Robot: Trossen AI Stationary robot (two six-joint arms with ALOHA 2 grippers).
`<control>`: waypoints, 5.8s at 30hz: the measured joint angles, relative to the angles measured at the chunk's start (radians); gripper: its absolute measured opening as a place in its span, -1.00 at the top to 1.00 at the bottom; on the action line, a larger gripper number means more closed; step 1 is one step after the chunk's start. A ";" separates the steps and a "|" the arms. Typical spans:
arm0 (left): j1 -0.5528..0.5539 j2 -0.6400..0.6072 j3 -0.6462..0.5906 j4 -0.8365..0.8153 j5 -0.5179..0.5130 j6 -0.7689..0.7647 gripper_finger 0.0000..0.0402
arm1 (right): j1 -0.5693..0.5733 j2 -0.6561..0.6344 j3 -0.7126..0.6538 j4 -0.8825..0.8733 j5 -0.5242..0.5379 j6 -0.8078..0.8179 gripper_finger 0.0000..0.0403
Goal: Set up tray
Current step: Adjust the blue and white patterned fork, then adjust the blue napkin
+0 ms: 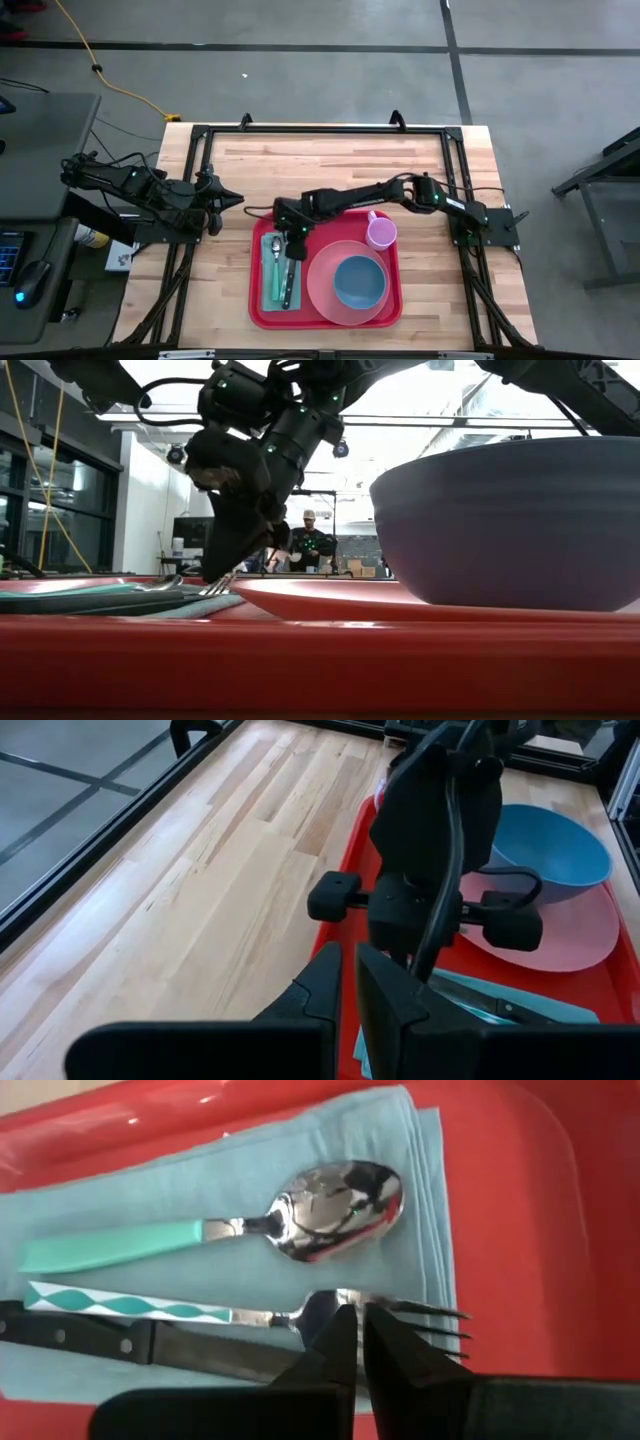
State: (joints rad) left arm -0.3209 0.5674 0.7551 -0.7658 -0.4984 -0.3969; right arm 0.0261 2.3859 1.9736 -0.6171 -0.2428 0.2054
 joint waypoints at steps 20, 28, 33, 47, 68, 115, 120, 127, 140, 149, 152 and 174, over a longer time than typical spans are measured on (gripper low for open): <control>0.000 0.000 0.000 -0.003 0.001 0.003 0.70 | -0.012 -0.001 0.061 -0.223 0.089 0.035 1.00; 0.000 0.000 0.000 -0.003 0.001 0.003 0.70 | -0.035 -0.001 0.059 -0.203 0.101 0.008 1.00; 0.000 0.000 0.000 -0.003 0.002 0.003 0.70 | -0.032 -0.001 0.059 -0.172 0.081 0.005 1.00; 0.000 -0.001 0.000 -0.002 0.000 0.003 0.70 | -0.025 -0.001 0.058 -0.081 0.043 0.015 1.00; 0.000 0.000 0.000 -0.008 0.004 0.003 0.70 | -0.032 -0.001 0.058 -0.190 0.086 0.052 1.00; 0.000 0.000 0.000 -0.022 0.000 0.003 0.70 | -0.015 -0.002 0.020 0.029 -0.021 0.059 1.00; 0.000 0.000 0.000 -0.022 0.000 0.003 0.70 | -0.015 -0.002 0.020 0.032 -0.069 0.082 1.00; 0.000 0.000 0.000 -0.022 0.001 0.003 0.70 | 0.018 -0.002 0.020 -0.023 -0.143 0.077 1.00; 0.000 0.000 0.000 -0.002 0.002 -0.003 0.70 | 0.169 -0.078 0.073 -0.139 0.043 0.004 1.00; 0.000 0.000 0.000 0.009 0.005 -0.061 0.70 | 0.268 -0.076 0.155 -0.183 0.088 0.019 1.00; 0.000 0.010 0.000 0.009 0.004 -0.067 0.70 | 0.310 -0.076 0.156 -0.144 0.105 0.020 1.00; 0.000 0.075 0.000 0.007 0.062 -0.122 0.70 | 0.348 0.024 0.150 -0.024 0.137 0.266 1.00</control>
State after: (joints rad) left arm -0.3210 0.6428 0.7547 -0.7591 -0.4362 -0.5193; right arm 0.3737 2.4099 2.1231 -0.6411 -0.1062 0.4717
